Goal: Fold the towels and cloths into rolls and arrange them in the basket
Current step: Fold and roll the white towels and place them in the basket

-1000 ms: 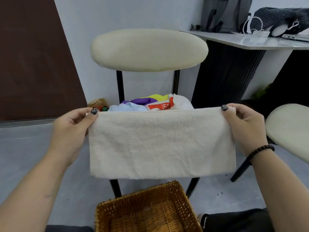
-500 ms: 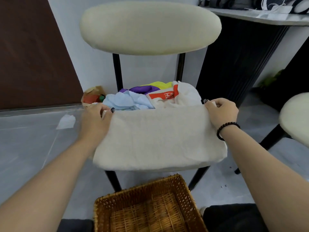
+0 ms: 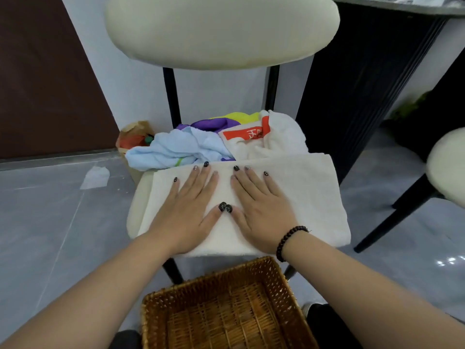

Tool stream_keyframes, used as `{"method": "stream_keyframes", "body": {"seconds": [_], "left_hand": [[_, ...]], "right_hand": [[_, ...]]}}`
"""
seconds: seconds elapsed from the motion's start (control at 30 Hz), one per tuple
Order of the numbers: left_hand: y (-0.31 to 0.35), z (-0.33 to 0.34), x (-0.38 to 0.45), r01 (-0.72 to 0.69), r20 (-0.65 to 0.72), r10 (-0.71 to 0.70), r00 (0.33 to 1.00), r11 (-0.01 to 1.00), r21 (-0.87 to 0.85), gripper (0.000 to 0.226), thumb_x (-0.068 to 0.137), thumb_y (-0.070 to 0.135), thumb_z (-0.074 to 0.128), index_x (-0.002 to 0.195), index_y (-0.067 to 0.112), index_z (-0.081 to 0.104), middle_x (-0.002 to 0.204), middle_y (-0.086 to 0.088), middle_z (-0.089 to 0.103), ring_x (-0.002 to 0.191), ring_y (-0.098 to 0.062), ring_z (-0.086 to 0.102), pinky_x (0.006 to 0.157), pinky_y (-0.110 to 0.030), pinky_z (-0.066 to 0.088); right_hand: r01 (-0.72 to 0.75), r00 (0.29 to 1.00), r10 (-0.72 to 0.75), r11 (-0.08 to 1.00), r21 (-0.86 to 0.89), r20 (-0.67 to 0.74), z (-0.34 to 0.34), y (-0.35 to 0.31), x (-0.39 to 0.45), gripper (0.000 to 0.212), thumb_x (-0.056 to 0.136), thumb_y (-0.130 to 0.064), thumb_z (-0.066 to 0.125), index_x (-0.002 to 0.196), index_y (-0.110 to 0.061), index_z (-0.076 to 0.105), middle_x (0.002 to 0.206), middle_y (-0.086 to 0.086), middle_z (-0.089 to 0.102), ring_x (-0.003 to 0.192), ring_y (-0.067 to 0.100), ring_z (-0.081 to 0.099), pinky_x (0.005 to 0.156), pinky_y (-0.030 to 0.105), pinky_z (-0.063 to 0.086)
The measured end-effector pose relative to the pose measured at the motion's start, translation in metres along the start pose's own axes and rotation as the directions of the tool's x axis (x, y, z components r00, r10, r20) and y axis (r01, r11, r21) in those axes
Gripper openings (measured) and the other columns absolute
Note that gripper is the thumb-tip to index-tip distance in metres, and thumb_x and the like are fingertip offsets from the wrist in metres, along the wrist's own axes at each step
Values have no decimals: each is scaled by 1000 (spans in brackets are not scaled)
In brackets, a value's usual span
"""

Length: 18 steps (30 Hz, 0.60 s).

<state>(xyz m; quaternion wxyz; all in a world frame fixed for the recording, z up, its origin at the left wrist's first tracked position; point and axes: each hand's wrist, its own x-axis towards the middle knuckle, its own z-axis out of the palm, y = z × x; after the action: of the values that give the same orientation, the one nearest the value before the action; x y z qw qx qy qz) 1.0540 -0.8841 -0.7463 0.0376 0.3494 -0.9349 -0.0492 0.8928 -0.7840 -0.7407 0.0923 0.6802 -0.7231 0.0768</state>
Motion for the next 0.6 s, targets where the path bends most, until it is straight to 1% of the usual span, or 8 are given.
{"method": "stream_keyframes", "body": {"seconds": [0.07, 0.13, 0.27, 0.37, 0.43, 0.5, 0.53, 0.6], "left_hand": [[-7, 1, 0, 8, 10, -8, 1000, 1000, -13, 78, 78, 69, -9, 146, 34, -25, 151, 12, -35, 140, -4, -31, 120, -38, -10], [-12, 0, -3, 42, 15, -42, 999, 999, -29, 81, 78, 72, -7, 148, 35, -23, 154, 11, -32, 142, -4, -27, 119, -36, -9], [-26, 0, -10, 128, -15, -129, 992, 991, -37, 81, 80, 73, -6, 150, 33, -17, 158, 9, -23, 146, -7, -18, 119, -34, -7], [-38, 0, -22, 229, -8, -232, 973, 964, -132, 75, 89, 68, 5, 153, 33, -9, 160, 6, -17, 148, -10, -12, 119, -34, -1], [-46, 2, -31, 254, -3, -258, 966, 954, -159, 74, 89, 66, 7, 153, 32, -7, 162, 3, -12, 148, -13, -8, 120, -38, 1], [-52, 3, -36, 264, 1, -269, 963, 945, -193, 81, 83, 68, 3, 154, 30, -6, 162, 0, -6, 149, -14, -5, 120, -39, 1], [-54, 4, -37, 278, 15, -281, 960, 940, -199, 80, 85, 67, 5, 154, 28, -5, 163, -2, -2, 149, -15, -3, 120, -40, 1], [-52, 0, -36, 304, 16, -309, 951, 924, -232, 72, 96, 58, 20, 155, 23, 0, 162, -5, 7, 149, -19, 5, 120, -42, 6]], "right_hand": [[-4, 999, 4, 1000, -8, 49, 1, 12, -2, 78, 90, -59, 2, 152, -13, 14, 160, 1, 6, 148, 17, 1, 118, 41, -4], [-46, 997, 46, 999, -2, 61, 0, 26, -8, 83, 85, -66, -6, 153, -18, 1, 159, -5, -7, 146, 12, -11, 116, 37, -12], [-134, 988, 130, 990, 34, 84, -2, 55, -27, 82, 85, -70, -3, 151, -22, -12, 158, -8, -17, 143, 7, -23, 117, 36, -14], [-202, 977, 197, 977, 70, 81, -3, 71, -40, 84, 83, -73, -1, 150, -24, -15, 155, -10, -22, 142, 6, -25, 117, 36, -15], [-283, 958, 275, 951, 124, 76, -2, 82, -49, 88, 83, -75, 3, 151, -22, -13, 157, -8, -19, 144, 9, -20, 118, 37, -11], [-424, 905, 415, 858, 290, 97, -3, 93, -57, 89, 86, -74, 15, 152, -17, -1, 160, -4, -5, 146, 14, -9, 119, 40, -3], [-504, 859, 496, 771, 390, 129, -6, 98, -60, 84, 89, -70, 24, 149, -14, 12, 159, 0, 6, 147, 17, -3, 119, 41, 2], [-590, 774, 615, 617, 521, 150, -13, 103, -65, 58, 95, -54, 38, 129, -7, 41, 144, 10, 34, 143, 25, 17, 114, 40, 20]]}}
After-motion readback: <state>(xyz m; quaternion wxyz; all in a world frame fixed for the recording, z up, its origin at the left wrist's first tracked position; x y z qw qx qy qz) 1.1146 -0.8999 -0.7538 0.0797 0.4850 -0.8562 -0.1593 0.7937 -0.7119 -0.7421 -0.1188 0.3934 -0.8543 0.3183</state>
